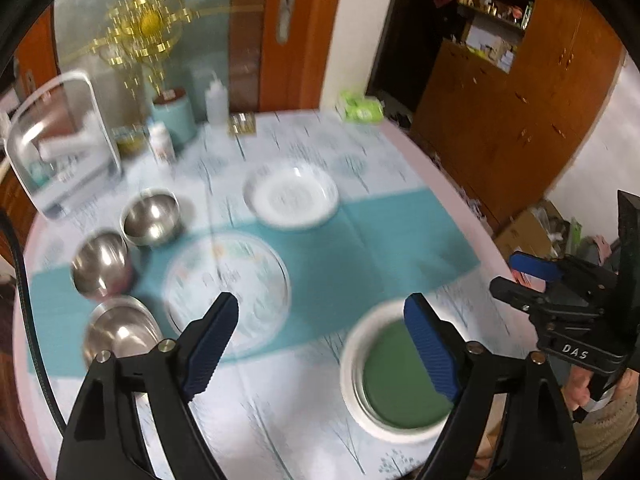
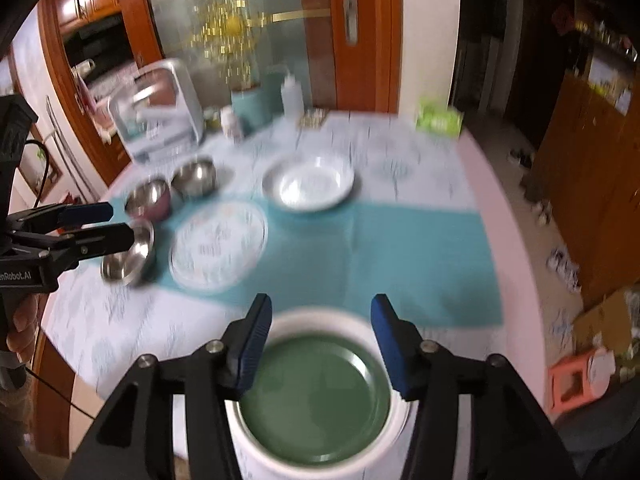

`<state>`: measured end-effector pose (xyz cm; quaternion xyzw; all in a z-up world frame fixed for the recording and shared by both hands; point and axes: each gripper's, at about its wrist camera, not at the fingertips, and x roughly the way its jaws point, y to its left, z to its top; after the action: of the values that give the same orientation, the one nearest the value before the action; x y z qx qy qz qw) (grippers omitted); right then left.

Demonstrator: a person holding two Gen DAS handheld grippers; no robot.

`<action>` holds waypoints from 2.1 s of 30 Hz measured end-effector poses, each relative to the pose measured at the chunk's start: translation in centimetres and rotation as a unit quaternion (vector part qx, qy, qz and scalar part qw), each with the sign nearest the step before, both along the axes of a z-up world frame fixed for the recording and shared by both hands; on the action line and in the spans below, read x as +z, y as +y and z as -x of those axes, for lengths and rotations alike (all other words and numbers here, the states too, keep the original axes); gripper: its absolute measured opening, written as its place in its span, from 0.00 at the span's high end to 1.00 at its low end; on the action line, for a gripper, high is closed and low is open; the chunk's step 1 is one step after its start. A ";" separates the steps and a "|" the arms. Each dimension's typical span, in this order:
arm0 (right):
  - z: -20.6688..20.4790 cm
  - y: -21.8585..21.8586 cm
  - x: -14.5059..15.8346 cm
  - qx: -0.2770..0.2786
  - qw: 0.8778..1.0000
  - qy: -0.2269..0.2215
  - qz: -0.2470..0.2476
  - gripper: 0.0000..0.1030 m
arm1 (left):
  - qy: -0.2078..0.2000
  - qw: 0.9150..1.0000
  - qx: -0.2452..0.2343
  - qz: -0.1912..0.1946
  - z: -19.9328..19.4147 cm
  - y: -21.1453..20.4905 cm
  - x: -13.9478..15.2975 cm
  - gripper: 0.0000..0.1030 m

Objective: Organize plates and bowls

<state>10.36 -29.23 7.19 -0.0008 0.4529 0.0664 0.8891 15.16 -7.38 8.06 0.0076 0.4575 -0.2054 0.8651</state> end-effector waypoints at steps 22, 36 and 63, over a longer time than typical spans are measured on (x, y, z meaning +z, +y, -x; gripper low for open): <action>-20.4 -6.2 3.6 -0.111 0.992 0.015 -0.060 0.49 | -0.012 0.993 0.119 -0.017 -21.6 1.7 1.7 0.17; -30.3 -4.5 -11.8 -0.099 0.981 0.155 -0.067 0.49 | 0.143 0.981 0.126 -0.045 -29.9 -1.3 -17.2 0.17; -32.8 -3.4 -22.4 -0.082 0.953 0.257 -0.139 0.92 | 0.222 0.970 0.090 0.044 -31.6 -0.8 -24.5 0.86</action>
<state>43.11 -32.67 -15.24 0.1767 0.6509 0.0535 0.7364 46.77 -8.15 -16.41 -0.1175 0.6275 -0.1427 0.7563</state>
